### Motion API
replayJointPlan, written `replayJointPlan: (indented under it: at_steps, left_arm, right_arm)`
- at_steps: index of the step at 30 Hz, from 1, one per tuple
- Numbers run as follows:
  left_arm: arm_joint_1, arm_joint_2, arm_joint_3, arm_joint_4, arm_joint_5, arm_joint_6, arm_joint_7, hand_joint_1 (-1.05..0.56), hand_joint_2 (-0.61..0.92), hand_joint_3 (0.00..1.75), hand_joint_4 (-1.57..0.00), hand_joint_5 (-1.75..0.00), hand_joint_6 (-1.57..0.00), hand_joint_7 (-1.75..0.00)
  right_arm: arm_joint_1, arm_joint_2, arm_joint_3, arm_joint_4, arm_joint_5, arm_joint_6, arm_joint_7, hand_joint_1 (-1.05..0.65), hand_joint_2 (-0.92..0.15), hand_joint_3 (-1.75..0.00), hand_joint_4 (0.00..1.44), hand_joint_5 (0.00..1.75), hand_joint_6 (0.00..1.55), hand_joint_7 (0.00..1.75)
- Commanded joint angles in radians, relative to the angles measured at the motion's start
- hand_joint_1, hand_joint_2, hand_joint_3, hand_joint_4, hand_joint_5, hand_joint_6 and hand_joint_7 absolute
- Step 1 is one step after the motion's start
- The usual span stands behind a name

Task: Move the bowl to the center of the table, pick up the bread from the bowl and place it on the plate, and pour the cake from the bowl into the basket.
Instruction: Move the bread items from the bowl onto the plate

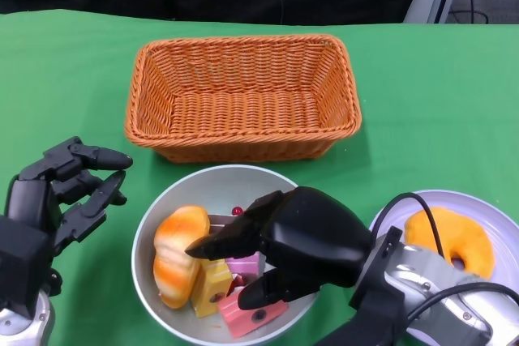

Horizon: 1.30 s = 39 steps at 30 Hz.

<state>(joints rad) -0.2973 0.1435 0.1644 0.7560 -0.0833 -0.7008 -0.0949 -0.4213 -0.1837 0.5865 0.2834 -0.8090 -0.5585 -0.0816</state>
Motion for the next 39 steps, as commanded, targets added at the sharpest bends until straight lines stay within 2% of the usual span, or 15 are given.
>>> replayJointPlan:
  at_steps: [1,7,12,15,19,21,23,30,32,35,36,39]
  left_arm:
    - [0.002,0.012,0.011,-0.003,-0.025,0.003,-0.032,-0.13,0.92,0.36,-0.80,-1.22,-0.85,-0.86]
    - [-0.010,0.019,0.014,0.031,-0.025,-0.019,-0.050,-0.19,0.92,0.31,-0.76,-1.41,-0.85,-0.82]
    - [-0.016,0.012,0.023,0.036,-0.045,-0.014,-0.071,-0.21,0.92,0.25,-0.74,-1.63,-0.84,-0.88]
    - [-0.017,0.014,0.026,0.037,-0.057,-0.014,-0.082,-0.21,0.92,0.24,-0.74,-1.67,-0.83,-0.88]
    - [-0.021,0.014,0.033,0.052,-0.060,-0.031,-0.084,-0.17,0.92,0.30,-0.74,-1.47,-0.83,-0.86]
    - [-0.027,0.018,0.035,0.067,-0.051,-0.040,-0.077,-0.16,0.92,0.31,-0.75,-1.43,-0.84,-0.85]
    - [-0.038,0.027,0.035,0.087,-0.035,-0.045,-0.065,-0.17,0.92,0.32,-0.79,-1.29,-0.85,-0.86]
    - [-0.036,0.026,0.041,0.073,-0.059,0.017,-0.086,-0.18,0.92,0.33,-0.81,-1.23,-0.86,-0.86]
    - [-0.030,0.028,0.037,0.059,-0.052,0.037,-0.082,-0.18,0.92,0.32,-0.78,-1.29,-0.85,-0.85]
    - [-0.022,0.021,0.038,0.025,-0.064,0.081,-0.087,-0.20,0.92,0.25,-0.71,-1.64,-0.85,-0.88]
    - [-0.020,0.015,0.042,0.014,-0.076,0.094,-0.093,-0.19,0.90,0.23,-0.71,-1.69,-0.84,-0.89]
    - [-0.013,0.012,0.042,-0.006,-0.078,0.113,-0.089,-0.20,0.90,0.17,-0.74,-1.68,-0.84,-0.91]
  right_arm:
    - [-0.036,-0.015,0.015,0.029,-0.075,-0.022,-0.095,-0.55,-0.90,-0.01,0.77,0.02,0.70,0.00]
    - [-0.057,-0.003,0.029,0.068,-0.158,-0.023,-0.242,-0.53,-0.89,0.00,0.73,0.00,0.68,0.00]
    - [-0.082,0.000,0.049,0.098,-0.202,-0.024,-0.317,-0.53,-0.88,0.00,0.73,0.00,0.67,0.00]
    - [-0.120,-0.008,0.070,0.137,-0.225,-0.045,-0.362,-0.53,-0.87,0.00,0.73,0.00,0.66,0.00]
    - [-0.164,-0.022,0.099,0.186,-0.258,-0.069,-0.400,-0.54,-0.88,-0.01,0.72,0.00,0.64,0.00]
    - [-0.181,-0.029,0.115,0.202,-0.267,-0.081,-0.406,-0.54,-0.89,-0.01,0.72,0.00,0.63,0.00]
    - [-0.196,-0.029,0.129,0.222,-0.272,-0.097,-0.414,-0.54,-0.90,-0.01,0.71,0.00,0.63,0.00]
    - [-0.235,0.007,0.157,0.281,-0.274,-0.097,-0.436,-0.54,-0.88,0.00,0.74,0.02,0.67,0.02]
    - [-0.246,0.018,0.163,0.292,-0.277,-0.089,-0.439,-0.54,-0.89,-0.01,0.74,0.02,0.67,0.01]
    - [-0.266,0.032,0.172,0.310,-0.280,-0.083,-0.453,-0.53,-0.90,-0.01,0.74,0.02,0.67,0.01]
    - [-0.274,0.035,0.176,0.317,-0.281,-0.082,-0.460,-0.53,-0.91,-0.01,0.75,0.02,0.67,0.00]
    - [-0.289,0.042,0.183,0.331,-0.282,-0.075,-0.470,-0.53,-0.91,-0.01,0.75,0.02,0.66,0.00]
